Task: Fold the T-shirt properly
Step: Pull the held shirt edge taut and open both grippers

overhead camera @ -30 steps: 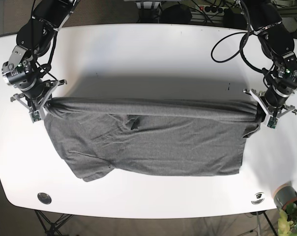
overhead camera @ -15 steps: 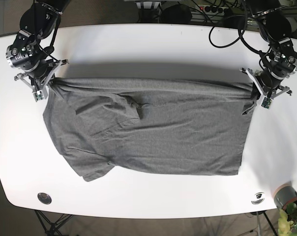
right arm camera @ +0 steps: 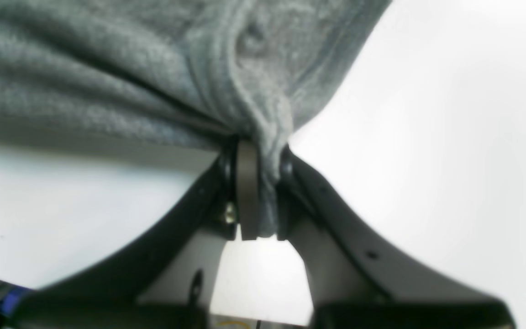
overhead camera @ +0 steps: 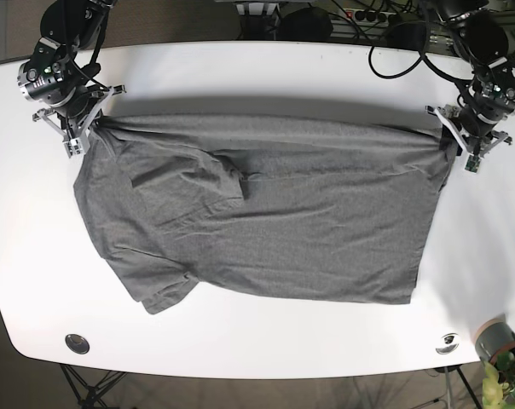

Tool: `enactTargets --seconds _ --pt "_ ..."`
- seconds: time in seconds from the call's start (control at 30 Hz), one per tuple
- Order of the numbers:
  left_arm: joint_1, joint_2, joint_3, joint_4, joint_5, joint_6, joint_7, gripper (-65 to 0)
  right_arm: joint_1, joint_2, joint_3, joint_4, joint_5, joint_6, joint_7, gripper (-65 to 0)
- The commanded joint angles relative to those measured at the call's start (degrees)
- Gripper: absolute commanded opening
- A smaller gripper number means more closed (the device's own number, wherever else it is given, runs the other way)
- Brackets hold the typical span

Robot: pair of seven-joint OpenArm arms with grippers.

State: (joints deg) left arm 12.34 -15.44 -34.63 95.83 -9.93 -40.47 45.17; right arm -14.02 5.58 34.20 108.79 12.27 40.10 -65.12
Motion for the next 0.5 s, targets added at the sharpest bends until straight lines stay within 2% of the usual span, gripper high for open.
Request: enactTargets --seconds 0.0,0.07,0.1,0.2,0.23,0.3,0.37,0.47 --pt "-0.3 0.0 -1.9 0.1 0.0 0.5 -0.6 -33.8 -0.3 0.8 0.3 1.0 0.1 -0.10 0.6 -57.4" --pt "-0.5 0.3 -4.6 -0.1 -1.7 0.5 1.1 -21.0 -0.7 0.8 0.3 1.3 0.1 -0.10 0.6 -46.9" --pt "-0.6 0.3 -5.9 -0.2 -3.2 0.5 2.4 -18.1 -1.1 0.8 0.3 1.5 0.1 -0.10 0.6 -41.5" --pt "-0.7 0.1 -9.5 -0.3 -9.9 0.5 6.8 -18.9 -1.3 0.8 0.4 2.4 0.1 -0.10 0.6 -25.5" --pt "-0.7 0.1 -10.1 -0.2 -11.6 0.5 7.6 -19.6 -1.4 0.8 0.4 2.7 0.1 -0.10 0.6 -22.7" --pt "-0.5 -0.3 -11.1 0.1 -15.8 0.5 9.7 -20.6 -1.5 0.8 0.4 3.9 0.2 -0.10 0.6 -18.7" --pt "-0.4 -1.4 -11.8 0.2 -19.1 0.5 11.4 -20.6 -1.4 -0.1 0.5 4.2 0.2 -0.10 0.6 -18.5" --pt "-0.5 -2.2 -12.3 0.2 -24.0 0.5 13.1 -20.4 -0.8 -1.0 3.7 5.2 0.2 -0.10 0.7 -18.2"
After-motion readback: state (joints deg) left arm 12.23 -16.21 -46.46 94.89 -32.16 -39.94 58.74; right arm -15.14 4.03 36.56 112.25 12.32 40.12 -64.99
